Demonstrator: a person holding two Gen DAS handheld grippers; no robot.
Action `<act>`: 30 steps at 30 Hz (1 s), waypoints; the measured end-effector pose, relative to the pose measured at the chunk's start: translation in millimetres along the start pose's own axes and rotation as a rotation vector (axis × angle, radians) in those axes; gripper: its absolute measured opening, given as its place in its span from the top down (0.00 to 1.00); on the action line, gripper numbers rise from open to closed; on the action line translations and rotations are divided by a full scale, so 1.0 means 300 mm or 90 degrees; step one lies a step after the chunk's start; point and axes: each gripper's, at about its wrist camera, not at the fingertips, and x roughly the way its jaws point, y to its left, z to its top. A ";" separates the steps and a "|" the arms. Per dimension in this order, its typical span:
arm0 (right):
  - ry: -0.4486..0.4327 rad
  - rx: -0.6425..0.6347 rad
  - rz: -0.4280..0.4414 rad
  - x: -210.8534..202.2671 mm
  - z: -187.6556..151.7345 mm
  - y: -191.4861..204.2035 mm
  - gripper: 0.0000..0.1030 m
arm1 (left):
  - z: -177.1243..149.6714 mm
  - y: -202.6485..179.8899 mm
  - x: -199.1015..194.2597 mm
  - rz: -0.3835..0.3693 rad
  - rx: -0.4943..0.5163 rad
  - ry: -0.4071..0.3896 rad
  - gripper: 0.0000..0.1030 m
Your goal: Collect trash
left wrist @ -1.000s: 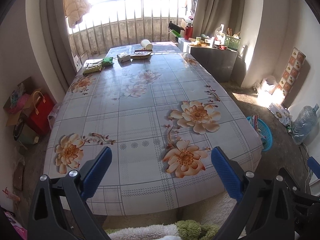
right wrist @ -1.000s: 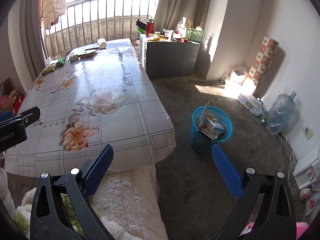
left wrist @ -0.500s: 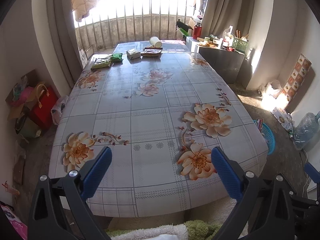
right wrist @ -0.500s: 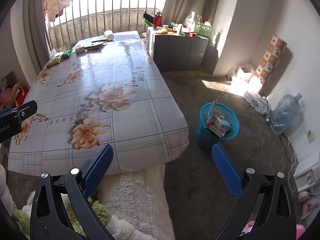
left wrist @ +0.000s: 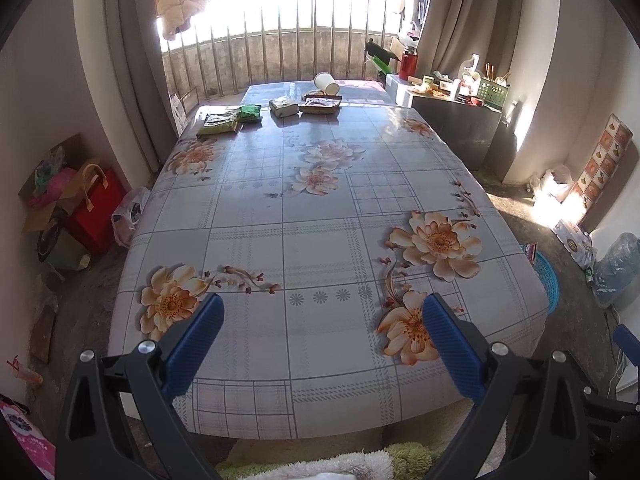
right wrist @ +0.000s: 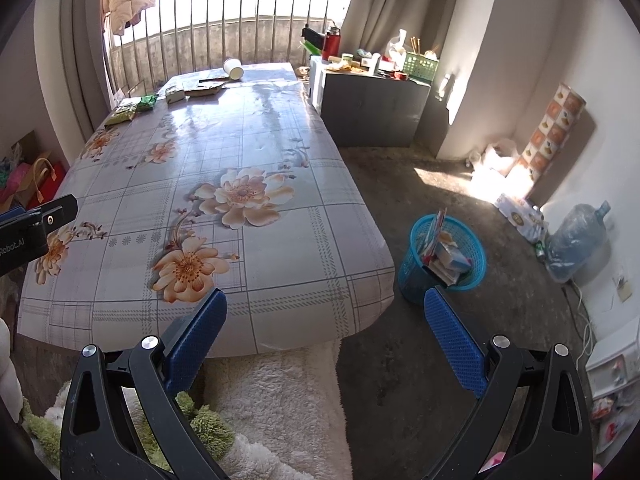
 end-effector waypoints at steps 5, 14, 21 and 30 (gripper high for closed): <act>-0.007 -0.013 0.013 -0.005 0.003 0.029 0.08 | -0.011 0.024 -0.019 0.010 -0.005 -0.005 0.05; -0.022 -0.020 0.024 -0.033 -0.006 0.053 0.08 | -0.037 0.054 -0.069 0.013 -0.009 -0.020 0.05; -0.032 -0.021 0.024 -0.055 -0.014 0.058 0.08 | -0.045 0.054 -0.091 0.006 -0.007 -0.029 0.05; -0.034 -0.014 0.017 -0.061 -0.021 0.055 0.08 | -0.049 0.046 -0.090 -0.005 -0.003 -0.026 0.05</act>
